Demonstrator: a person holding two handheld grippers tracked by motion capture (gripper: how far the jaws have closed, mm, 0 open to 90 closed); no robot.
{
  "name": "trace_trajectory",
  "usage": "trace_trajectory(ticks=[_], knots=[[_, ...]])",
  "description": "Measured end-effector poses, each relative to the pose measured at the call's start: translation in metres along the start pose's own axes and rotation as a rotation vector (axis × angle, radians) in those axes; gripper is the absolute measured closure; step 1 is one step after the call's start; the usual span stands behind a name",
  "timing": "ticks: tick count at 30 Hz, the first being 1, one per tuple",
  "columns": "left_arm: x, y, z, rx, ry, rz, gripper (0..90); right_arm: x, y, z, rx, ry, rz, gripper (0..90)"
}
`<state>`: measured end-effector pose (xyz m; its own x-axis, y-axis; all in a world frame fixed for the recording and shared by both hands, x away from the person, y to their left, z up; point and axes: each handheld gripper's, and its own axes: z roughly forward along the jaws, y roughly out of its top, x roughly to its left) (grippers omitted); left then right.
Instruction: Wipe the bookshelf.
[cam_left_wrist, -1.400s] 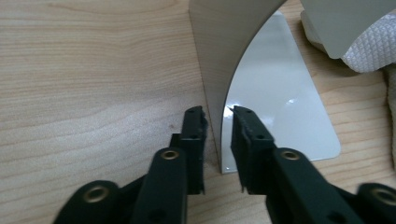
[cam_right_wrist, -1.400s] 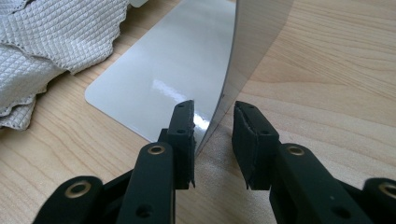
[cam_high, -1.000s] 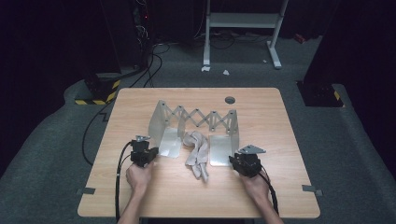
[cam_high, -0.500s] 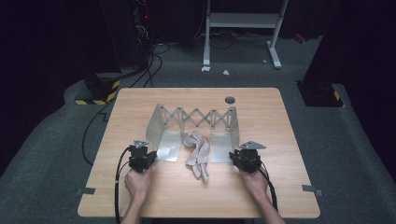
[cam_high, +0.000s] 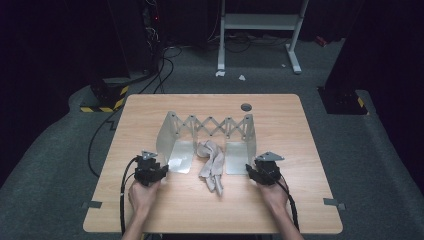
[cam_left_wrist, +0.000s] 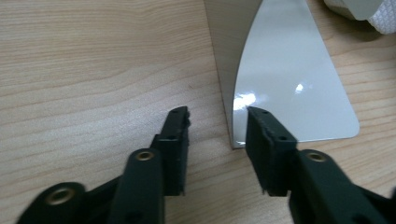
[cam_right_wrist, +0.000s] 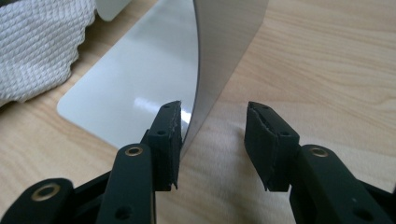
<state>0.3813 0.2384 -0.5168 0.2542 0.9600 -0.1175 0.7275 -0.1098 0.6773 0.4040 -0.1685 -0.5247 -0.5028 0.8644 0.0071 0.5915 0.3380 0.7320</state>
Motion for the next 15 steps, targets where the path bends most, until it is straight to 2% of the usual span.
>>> trace_trajectory(ticks=[1, 4, 6, 7, 8, 9, 10, 11, 14, 15], knots=[[0.0, -0.001, 0.001, -0.009, -0.007, -0.002, 51.9, -0.001, 0.0, -0.004, 0.024, 0.013, 0.018, 57.3], [-0.002, -0.002, 0.001, -0.018, -0.003, 0.014, 47.5, -0.003, -0.001, -0.007, 0.026, 0.035, 0.036, 56.0], [-0.004, -0.004, 0.003, -0.035, 0.017, 0.044, 47.0, -0.004, -0.004, -0.013, 0.008, 0.049, 0.051, 54.7], [-0.005, -0.006, 0.005, -0.06, 0.031, 0.043, 46.0, -0.002, -0.008, -0.019, -0.006, 0.055, 0.05, 53.8], [-0.005, -0.006, 0.005, -0.06, 0.031, 0.043, 45.5, -0.002, -0.008, -0.019, -0.006, 0.055, 0.05, 53.8], [-0.005, -0.012, 0.006, -0.111, 0.035, 0.025, 45.2, -0.001, -0.012, -0.025, -0.015, 0.066, 0.035, 52.7], [-0.005, -0.012, 0.006, -0.111, 0.035, 0.025, 45.3, -0.001, -0.012, -0.025, -0.015, 0.066, 0.035, 52.7], [-0.005, -0.014, 0.006, -0.129, 0.032, 0.007, 45.7, 0.001, -0.014, -0.031, -0.026, 0.078, 0.021, 52.3], [-0.002, -0.014, 0.006, -0.138, 0.021, -0.031, 45.9, 0.004, -0.017, -0.037, -0.041, 0.091, 0.001, 51.8], [0.0, -0.013, 0.006, -0.137, 0.018, -0.035, 45.6, 0.008, -0.019, -0.038, -0.03, 0.1, -0.015, 51.3]])
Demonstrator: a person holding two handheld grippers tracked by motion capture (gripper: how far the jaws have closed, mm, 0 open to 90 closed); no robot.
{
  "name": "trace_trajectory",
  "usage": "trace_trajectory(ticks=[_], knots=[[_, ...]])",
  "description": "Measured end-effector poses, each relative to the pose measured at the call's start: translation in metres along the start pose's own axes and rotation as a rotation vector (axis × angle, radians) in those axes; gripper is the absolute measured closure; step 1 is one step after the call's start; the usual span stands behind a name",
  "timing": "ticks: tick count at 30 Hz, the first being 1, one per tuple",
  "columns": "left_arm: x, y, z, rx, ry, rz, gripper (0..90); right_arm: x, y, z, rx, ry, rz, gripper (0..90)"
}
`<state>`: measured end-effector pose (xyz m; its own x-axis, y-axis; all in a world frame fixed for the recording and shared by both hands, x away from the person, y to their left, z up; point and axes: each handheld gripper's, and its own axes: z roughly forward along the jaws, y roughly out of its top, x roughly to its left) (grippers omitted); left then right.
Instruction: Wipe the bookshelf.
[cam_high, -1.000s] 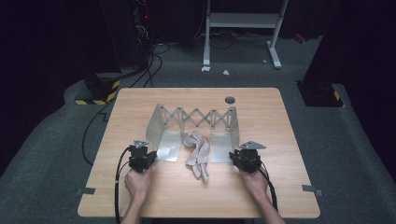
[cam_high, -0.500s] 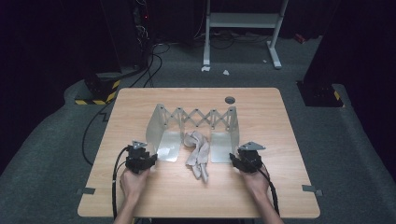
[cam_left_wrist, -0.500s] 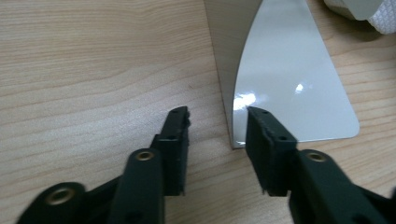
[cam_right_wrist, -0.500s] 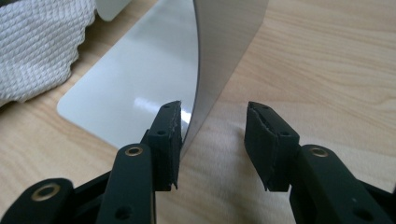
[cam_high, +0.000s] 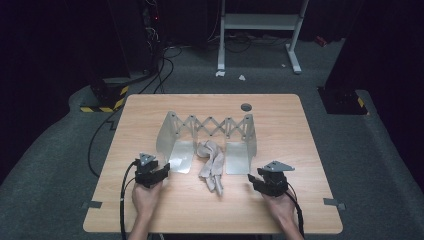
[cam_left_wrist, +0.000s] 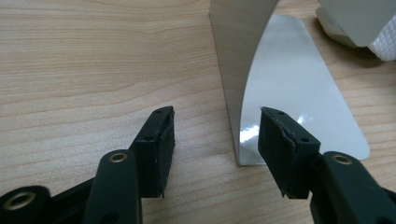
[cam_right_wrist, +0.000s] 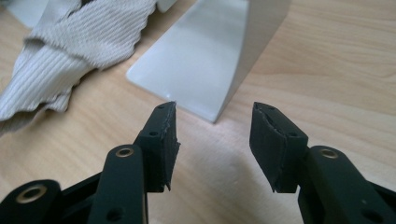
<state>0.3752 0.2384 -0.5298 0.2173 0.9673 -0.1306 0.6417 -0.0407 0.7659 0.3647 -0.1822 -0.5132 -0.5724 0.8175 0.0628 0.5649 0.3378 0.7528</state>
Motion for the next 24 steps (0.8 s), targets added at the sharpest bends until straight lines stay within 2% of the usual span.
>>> trace_trajectory(ticks=[3, 4, 5, 6, 11, 16, 17, 18, 19, 20, 21, 22, 24], knots=[[-0.003, 0.0, 0.001, 0.001, 0.012, 0.014, 45.0, 0.004, 0.0, 0.001, 0.014, 0.005, -0.025, 51.0], [-0.007, 0.0, 0.002, 0.008, 0.035, 0.047, 43.8, 0.008, 0.002, 0.002, 0.02, 0.022, -0.039, 50.7], [-0.007, 0.0, 0.002, 0.008, 0.035, 0.047, 43.5, 0.008, 0.002, 0.002, 0.02, 0.022, -0.039, 50.7], [-0.01, 0.001, 0.003, 0.021, 0.059, 0.095, 43.5, 0.014, 0.005, 0.001, 0.013, 0.04, -0.051, 50.5], [-0.011, 0.001, 0.003, 0.017, 0.054, 0.093, 43.1, 0.027, 0.015, 0.004, -0.001, 0.07, -0.08, 49.6], [-0.011, 0.001, 0.003, 0.018, 0.055, 0.093, 43.0, 0.051, 0.039, 0.017, -0.02, 0.121, -0.155, 48.3], [-0.011, 0.001, 0.003, 0.018, 0.055, 0.093, 43.0, 0.051, 0.039, 0.017, -0.02, 0.121, -0.155, 48.3], [-0.011, 0.001, 0.003, 0.017, 0.055, 0.093, 43.0, 0.061, 0.048, 0.024, -0.024, 0.126, -0.192, 47.6], [-0.011, 0.001, 0.003, 0.017, 0.056, 0.093, 43.0, 0.061, 0.048, 0.024, -0.024, 0.126, -0.192, 47.6], [-0.011, 0.001, 0.003, 0.017, 0.056, 0.092, 42.9, 0.07, 0.057, 0.032, -0.01, 0.138, -0.229, 46.2], [-0.011, 0.001, 0.003, 0.018, 0.056, 0.092, 42.9, 0.07, 0.057, 0.032, -0.01, 0.138, -0.229, 46.2], [-0.011, 0.001, 0.004, 0.018, 0.054, 0.095, 43.0, 0.077, 0.065, 0.041, 0.003, 0.142, -0.258, 44.8], [-0.011, 0.001, 0.004, 0.017, 0.054, 0.095, 43.0, 0.079, 0.069, 0.046, 0.006, 0.148, -0.261, 43.9]])
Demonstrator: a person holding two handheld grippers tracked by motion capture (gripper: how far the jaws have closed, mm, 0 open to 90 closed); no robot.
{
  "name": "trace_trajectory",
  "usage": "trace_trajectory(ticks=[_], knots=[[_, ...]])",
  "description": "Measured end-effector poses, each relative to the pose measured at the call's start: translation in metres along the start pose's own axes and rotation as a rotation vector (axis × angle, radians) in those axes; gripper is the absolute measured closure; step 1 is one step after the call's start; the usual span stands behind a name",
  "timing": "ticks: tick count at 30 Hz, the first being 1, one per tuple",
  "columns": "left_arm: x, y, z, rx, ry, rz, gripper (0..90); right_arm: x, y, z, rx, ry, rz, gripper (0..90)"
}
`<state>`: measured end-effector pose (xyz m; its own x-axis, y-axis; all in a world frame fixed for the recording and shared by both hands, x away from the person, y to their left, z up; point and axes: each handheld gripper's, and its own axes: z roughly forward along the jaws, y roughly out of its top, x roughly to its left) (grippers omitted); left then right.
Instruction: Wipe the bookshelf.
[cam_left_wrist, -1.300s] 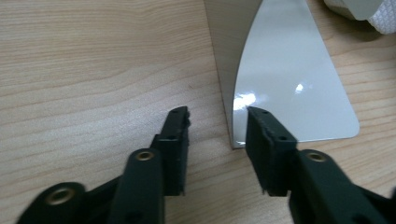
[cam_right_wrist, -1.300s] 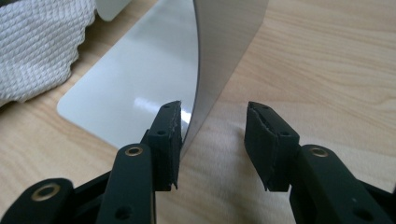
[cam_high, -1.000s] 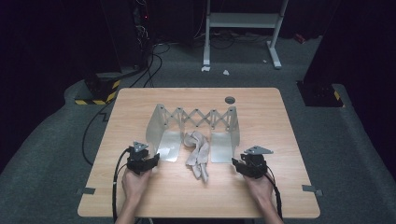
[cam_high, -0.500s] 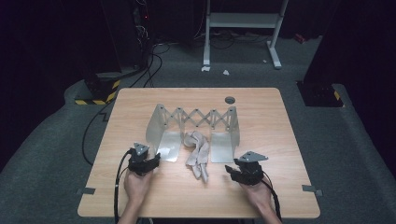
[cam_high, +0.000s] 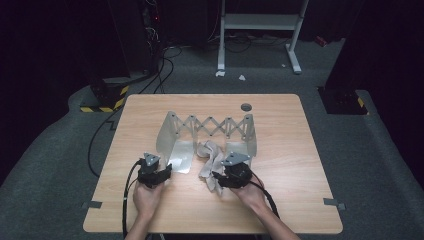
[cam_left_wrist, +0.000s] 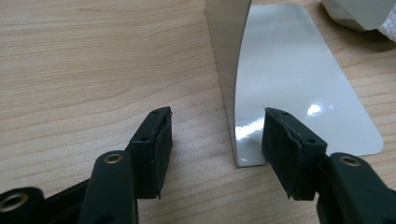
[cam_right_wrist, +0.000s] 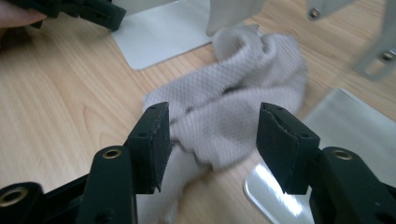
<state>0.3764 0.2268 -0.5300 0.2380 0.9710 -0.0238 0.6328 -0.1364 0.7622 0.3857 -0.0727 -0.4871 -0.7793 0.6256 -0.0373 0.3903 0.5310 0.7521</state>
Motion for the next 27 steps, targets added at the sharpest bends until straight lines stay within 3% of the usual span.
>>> trace_trajectory(ticks=[2, 4, 6, 7, 11, 12, 14, 16, 17, 18, 19, 20, 23, 27], knots=[[0.0, 0.0, 0.0, -0.001, -0.001, -0.002, 45.5, -0.003, 0.008, 0.018, 0.017, -0.013, -0.012, 42.1], [0.0, 0.0, -0.001, 0.0, -0.004, 0.003, 46.1, -0.005, 0.011, 0.023, 0.024, -0.025, -0.013, 41.6], [0.0, 0.0, -0.001, 0.002, -0.009, 0.007, 46.3, -0.01, 0.017, 0.035, 0.039, -0.015, 0.035, 40.0], [0.0, 0.0, -0.001, 0.002, -0.009, 0.007, 46.3, -0.01, 0.017, 0.035, 0.039, -0.015, 0.035, 40.0], [0.0, 0.0, 0.0, -0.001, -0.011, 0.007, 46.1, -0.01, 0.015, 0.051, 0.092, -0.018, 0.048, 38.7], [0.0, 0.0, 0.0, 0.001, -0.005, 0.008, 46.3, -0.012, 0.011, 0.059, 0.141, -0.005, 0.058, 39.6], [0.001, 0.001, 0.0, 0.006, 0.003, 0.012, 46.6, -0.013, 0.008, 0.059, 0.114, -0.006, 0.063, 43.3], [0.001, 0.001, 0.001, 0.005, 0.014, 0.005, 46.7, -0.013, 0.009, 0.058, 0.119, -0.016, 0.063, 52.2], [0.001, 0.001, 0.001, 0.005, 0.014, 0.005, 46.7, -0.013, 0.009, 0.058, 0.119, -0.016, 0.063, 52.2], [0.001, 0.001, 0.001, 0.004, 0.014, 0.003, 46.8, -0.012, 0.008, 0.054, 0.128, -0.01, 0.057, 69.6], [0.001, 0.001, 0.001, 0.004, 0.014, 0.003, 47.0, -0.012, 0.008, 0.054, 0.128, -0.01, 0.057, 69.6], [0.001, 0.001, 0.001, 0.003, 0.015, 0.002, 47.0, -0.012, 0.008, 0.053, 0.13, 0.005, 0.044, 76.9], [0.001, 0.001, 0.001, 0.002, 0.017, 0.0, 48.2, -0.011, 0.001, 0.042, 0.15, 0.052, 0.016, 81.8], [0.002, 0.001, 0.001, 0.0, 0.016, -0.006, 49.7, -0.009, -0.009, 0.028, 0.146, 0.016, -0.002, 82.0]])
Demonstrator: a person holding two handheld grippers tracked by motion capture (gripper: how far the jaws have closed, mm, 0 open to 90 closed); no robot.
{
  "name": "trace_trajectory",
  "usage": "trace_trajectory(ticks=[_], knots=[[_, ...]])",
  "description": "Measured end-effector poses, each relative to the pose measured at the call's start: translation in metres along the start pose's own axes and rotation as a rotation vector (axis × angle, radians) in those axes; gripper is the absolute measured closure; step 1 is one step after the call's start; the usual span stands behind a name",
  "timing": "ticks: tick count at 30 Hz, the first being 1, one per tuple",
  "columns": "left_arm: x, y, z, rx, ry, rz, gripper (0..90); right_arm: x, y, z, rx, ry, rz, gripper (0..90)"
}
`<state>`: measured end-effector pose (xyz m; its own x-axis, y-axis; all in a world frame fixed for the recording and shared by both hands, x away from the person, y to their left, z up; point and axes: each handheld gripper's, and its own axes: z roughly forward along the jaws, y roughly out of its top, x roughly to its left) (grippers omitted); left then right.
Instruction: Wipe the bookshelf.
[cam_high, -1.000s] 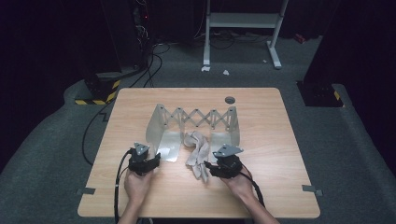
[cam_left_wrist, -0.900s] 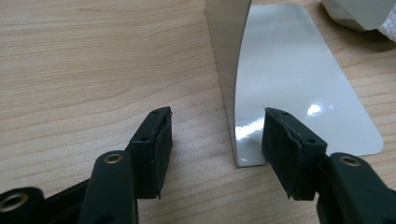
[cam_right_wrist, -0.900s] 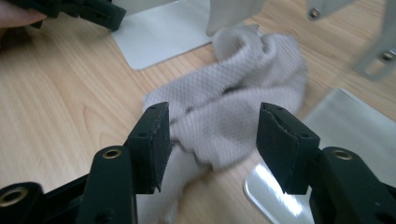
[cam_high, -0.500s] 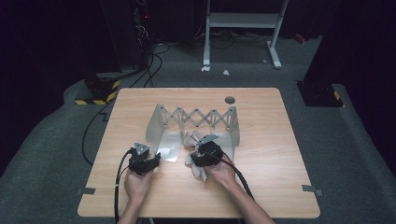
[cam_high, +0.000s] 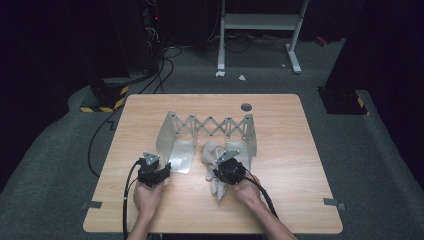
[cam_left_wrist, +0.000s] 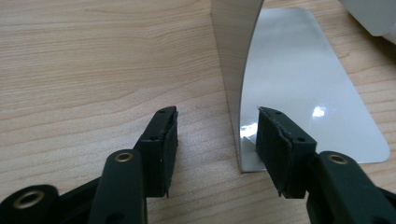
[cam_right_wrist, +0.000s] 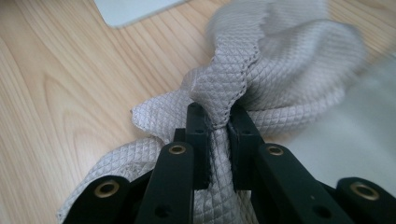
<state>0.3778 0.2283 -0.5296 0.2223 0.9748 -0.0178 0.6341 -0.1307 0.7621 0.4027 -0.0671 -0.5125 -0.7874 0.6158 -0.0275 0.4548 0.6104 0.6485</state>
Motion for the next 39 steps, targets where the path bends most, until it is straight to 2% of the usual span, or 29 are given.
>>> trace_trajectory(ticks=[1, 3, 5, 6, 8, 9, 11, 14, 15, 19, 20, 22, 26, 28, 30, 34, 39], knots=[[0.0, 0.0, 0.0, 0.001, -0.002, 0.001, 50.4, 0.0, -0.008, -0.011, -0.007, -0.058, 0.0, 82.0], [0.0, 0.0, 0.0, 0.0, -0.002, 0.001, 50.9, -0.001, -0.012, -0.017, -0.018, -0.071, 0.017, 82.0], [0.0, 0.0, 0.0, 0.001, -0.002, 0.001, 51.8, -0.01, -0.022, -0.028, -0.026, -0.121, 0.065, 81.9], [0.0, 0.0, 0.0, 0.001, -0.002, 0.001, 51.9, -0.01, -0.022, -0.028, -0.026, -0.121, 0.065, 81.9], [0.0, 0.0, 0.0, 0.0, -0.003, 0.001, 51.9, -0.017, -0.028, -0.032, -0.016, -0.156, 0.109, 81.9], [0.0, 0.0, 0.0, 0.0, -0.002, -0.001, 53.1, -0.023, -0.03, -0.033, 0.005, -0.217, 0.15, 81.9], [0.0, 0.0, -0.001, -0.001, -0.003, -0.004, 55.1, -0.028, -0.029, -0.033, 0.009, -0.259, 0.193, 81.9], [0.0, 0.0, -0.001, -0.002, -0.005, -0.002, 57.6, -0.031, -0.023, -0.027, 0.021, -0.308, 0.23, 81.9], [0.0, 0.0, -0.001, -0.004, -0.011, -0.001, 58.7, -0.031, -0.02, -0.023, 0.024, -0.321, 0.224, 81.9], [-0.001, 0.0, -0.001, -0.005, -0.015, 0.011, 61.2, -0.031, -0.011, -0.011, 0.038, -0.34, 0.219, 81.8], [-0.001, -0.001, -0.001, -0.006, -0.028, 0.017, 62.1, -0.034, -0.006, -0.005, 0.033, -0.344, 0.223, 81.7], [-0.002, -0.001, -0.001, -0.006, -0.029, 0.02, 62.1, -0.035, -0.003, -0.003, 0.034, -0.344, 0.235, 81.6], [-0.002, -0.001, -0.001, -0.007, -0.024, 0.017, 62.9, -0.04, -0.002, 0.003, -0.006, -0.331, 0.249, 81.6], [-0.002, -0.001, -0.001, -0.01, -0.024, 0.011, 64.0, -0.041, -0.003, 0.002, -0.009, -0.327, 0.253, 81.5], [-0.002, -0.001, -0.001, -0.009, -0.026, 0.014, 65.1, -0.045, -0.008, -0.001, -0.029, -0.294, 0.267, 81.3], [-0.002, -0.001, -0.001, -0.008, -0.025, 0.015, 65.5, -0.057, -0.023, -0.011, -0.039, -0.299, 0.26, 81.1], [-0.002, -0.001, -0.002, -0.006, -0.024, 0.019, 65.7, -0.065, -0.029, -0.017, -0.031, -0.293, 0.271, 81.1]])
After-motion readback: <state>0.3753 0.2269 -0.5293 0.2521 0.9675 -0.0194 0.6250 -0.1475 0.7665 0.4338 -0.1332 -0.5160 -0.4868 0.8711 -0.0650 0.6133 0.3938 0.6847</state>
